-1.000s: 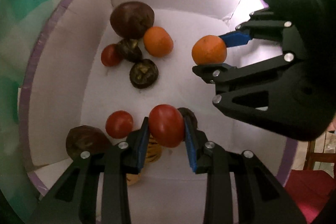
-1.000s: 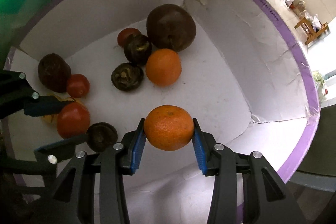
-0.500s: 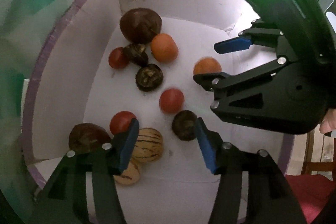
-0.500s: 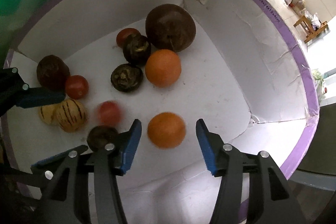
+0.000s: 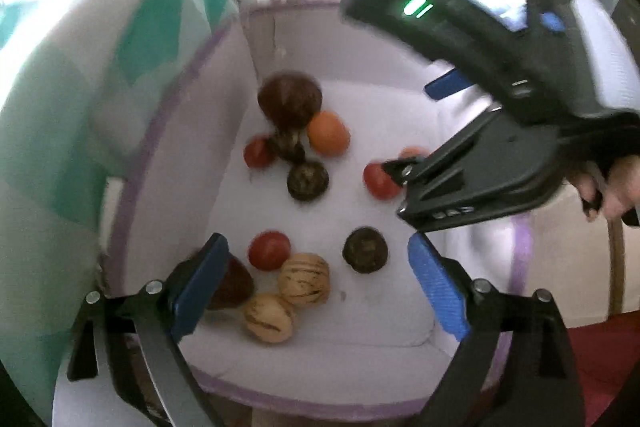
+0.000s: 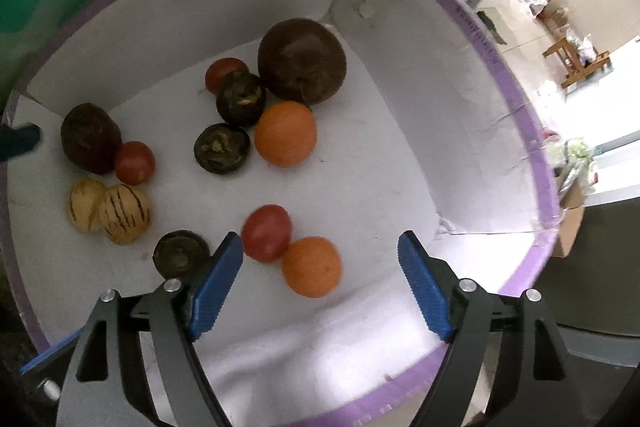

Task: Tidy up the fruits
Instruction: 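Move both open tools back over the last fruit on the table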

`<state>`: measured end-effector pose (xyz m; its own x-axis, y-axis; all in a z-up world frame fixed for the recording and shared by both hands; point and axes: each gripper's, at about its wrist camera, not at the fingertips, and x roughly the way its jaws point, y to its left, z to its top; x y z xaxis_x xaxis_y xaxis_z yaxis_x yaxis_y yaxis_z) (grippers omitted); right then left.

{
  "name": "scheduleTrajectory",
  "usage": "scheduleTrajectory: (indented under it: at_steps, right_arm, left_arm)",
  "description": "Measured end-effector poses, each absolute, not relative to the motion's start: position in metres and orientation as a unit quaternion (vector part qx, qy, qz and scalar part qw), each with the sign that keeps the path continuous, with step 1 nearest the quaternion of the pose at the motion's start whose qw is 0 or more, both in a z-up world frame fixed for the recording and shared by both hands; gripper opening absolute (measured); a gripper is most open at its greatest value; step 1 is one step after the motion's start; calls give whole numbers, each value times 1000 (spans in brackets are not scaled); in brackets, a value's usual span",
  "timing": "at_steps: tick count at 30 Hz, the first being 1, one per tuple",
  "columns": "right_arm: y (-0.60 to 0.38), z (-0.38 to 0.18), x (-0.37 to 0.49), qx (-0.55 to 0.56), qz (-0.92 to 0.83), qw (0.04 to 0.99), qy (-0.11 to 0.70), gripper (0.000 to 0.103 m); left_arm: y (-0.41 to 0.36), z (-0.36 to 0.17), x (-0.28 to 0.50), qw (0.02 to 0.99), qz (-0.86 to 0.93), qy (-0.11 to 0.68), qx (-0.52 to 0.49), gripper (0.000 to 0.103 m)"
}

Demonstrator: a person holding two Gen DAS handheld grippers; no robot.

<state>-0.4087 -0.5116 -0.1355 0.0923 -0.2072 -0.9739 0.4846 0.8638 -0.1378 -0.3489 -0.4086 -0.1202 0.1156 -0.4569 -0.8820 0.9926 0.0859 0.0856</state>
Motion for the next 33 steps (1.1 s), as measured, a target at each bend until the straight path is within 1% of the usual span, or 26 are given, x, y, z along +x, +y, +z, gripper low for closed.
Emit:
scheduleTrajectory:
  at_steps: [3, 5, 7, 8, 9, 12, 16, 19, 21, 27, 31, 33]
  right_arm:
    - [-509, -102, -405, 90, -253, 746, 610, 77]
    - [-505, -73, -398, 72, -267, 766, 580, 78]
    - [-498, -44, -390, 61, -275, 788, 548, 79]
    - [-492, -24, -384, 56, -279, 805, 520, 83]
    - [-485, -5, -379, 53, -278, 823, 492, 87]
    - [-460, 38, -361, 59, -252, 868, 423, 87]
    - [-417, 71, -318, 62, -187, 906, 374, 87]
    - [-381, 83, -283, 56, -137, 920, 362, 87]
    - [-357, 81, -262, 51, -106, 923, 366, 87]
    - [-271, 64, -178, 16, -22, 925, 380, 87]
    - [-224, 58, -117, 24, 27, 913, 406, 87]
    - [-201, 53, -80, 26, 41, 905, 423, 87]
  left_arm:
    - [-391, -89, -353, 667, -577, 317, 350, 94]
    - [-376, -64, -349, 690, -576, 291, 328, 95]
    - [-356, -39, -340, 716, -570, 269, 300, 97]
    - [-347, -27, -335, 732, -561, 258, 288, 97]
    - [-339, -19, -328, 747, -550, 248, 278, 97]
    - [-306, 12, -298, 802, -501, 217, 241, 100]
    - [-246, 45, -243, 865, -423, 201, 180, 101]
    - [-196, 58, -190, 902, -351, 209, 137, 101]
    - [-157, 64, -154, 923, -297, 220, 109, 101]
    - [-65, 52, -56, 950, -139, 269, 74, 101]
    - [-4, 48, -24, 952, -69, 295, 51, 101]
    - [24, 43, -15, 949, -43, 312, 19, 101]
